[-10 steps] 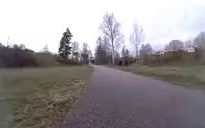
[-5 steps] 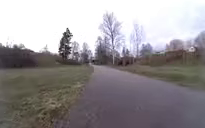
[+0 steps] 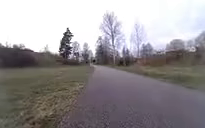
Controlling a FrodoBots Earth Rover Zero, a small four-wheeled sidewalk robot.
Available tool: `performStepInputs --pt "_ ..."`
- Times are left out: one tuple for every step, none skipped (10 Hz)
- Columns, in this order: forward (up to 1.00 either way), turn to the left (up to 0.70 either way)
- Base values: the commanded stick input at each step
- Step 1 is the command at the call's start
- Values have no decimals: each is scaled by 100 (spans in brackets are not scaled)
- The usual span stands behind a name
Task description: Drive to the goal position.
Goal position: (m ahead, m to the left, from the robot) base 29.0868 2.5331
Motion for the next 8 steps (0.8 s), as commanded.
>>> performStepInputs --pt "70 0" --pt "70 0" --pt "70 0" --pt "70 0" --pt "70 0" --pt "70 0" --pt "70 0" --pt "70 0"
